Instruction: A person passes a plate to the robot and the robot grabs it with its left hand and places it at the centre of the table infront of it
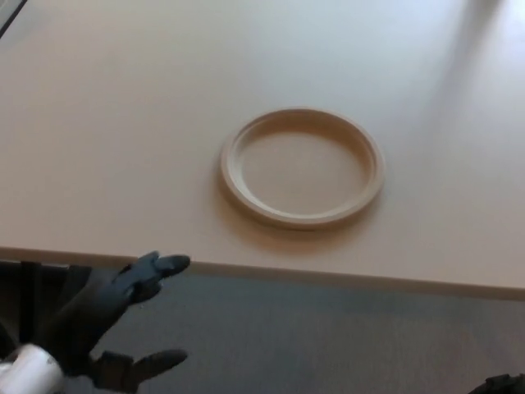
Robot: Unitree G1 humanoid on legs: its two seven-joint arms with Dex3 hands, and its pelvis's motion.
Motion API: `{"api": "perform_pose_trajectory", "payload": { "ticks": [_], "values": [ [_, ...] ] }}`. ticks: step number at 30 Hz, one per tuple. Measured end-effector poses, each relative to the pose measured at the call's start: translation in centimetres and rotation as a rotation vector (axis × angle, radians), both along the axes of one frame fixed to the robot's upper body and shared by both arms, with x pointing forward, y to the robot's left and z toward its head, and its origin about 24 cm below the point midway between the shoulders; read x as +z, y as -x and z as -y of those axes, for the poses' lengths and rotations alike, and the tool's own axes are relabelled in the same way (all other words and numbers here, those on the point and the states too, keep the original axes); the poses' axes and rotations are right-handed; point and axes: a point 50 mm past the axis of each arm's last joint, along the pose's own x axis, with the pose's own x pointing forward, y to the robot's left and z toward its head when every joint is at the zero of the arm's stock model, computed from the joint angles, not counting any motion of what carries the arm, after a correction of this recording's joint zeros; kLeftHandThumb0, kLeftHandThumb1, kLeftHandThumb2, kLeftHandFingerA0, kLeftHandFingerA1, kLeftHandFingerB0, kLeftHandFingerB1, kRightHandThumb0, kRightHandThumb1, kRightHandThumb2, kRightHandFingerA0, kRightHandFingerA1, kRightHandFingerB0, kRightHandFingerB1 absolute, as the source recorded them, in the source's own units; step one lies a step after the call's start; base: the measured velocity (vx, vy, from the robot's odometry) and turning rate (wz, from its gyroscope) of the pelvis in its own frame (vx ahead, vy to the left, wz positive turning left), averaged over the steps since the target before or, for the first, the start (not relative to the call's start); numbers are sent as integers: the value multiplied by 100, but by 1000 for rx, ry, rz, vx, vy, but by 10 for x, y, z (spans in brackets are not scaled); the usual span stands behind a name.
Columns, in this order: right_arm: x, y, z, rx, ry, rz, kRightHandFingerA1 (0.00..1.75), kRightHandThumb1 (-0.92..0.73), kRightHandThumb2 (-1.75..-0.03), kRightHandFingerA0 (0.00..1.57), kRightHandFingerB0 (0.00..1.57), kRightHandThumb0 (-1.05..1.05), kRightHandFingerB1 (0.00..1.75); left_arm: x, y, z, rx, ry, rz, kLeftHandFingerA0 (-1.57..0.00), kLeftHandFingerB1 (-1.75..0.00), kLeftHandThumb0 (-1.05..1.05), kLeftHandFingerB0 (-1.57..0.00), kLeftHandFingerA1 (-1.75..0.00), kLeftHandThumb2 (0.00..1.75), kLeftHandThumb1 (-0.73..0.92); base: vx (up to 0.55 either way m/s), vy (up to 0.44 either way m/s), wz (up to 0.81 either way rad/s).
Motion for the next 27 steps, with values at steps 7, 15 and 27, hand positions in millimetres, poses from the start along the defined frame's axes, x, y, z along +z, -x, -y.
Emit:
{"api": "perform_pose_trajectory", "payload": {
  "ticks": [7,15,27],
  "values": [
    [-6,10,1,-9,-2,-28,59,-63,-58,55,45,-56,48,3,54,-25,83,42,-20,-64,-40,-53,-49,-48,56,46,0,0,0],
    [-8,13,1,-12,-1,-33,63,-62,-58,56,47,-58,52,8,82,-36,14,38,-60,-35,-30,-62,-27,-39,58,60,0,0,0],
    [-9,13,-1,-12,-6,-33,62,-64,-59,52,40,-59,47,-61,58,-62,60,-24,-296,-23,-37,-72,-11,-46,86,60,0,0,0]
  ]
}}
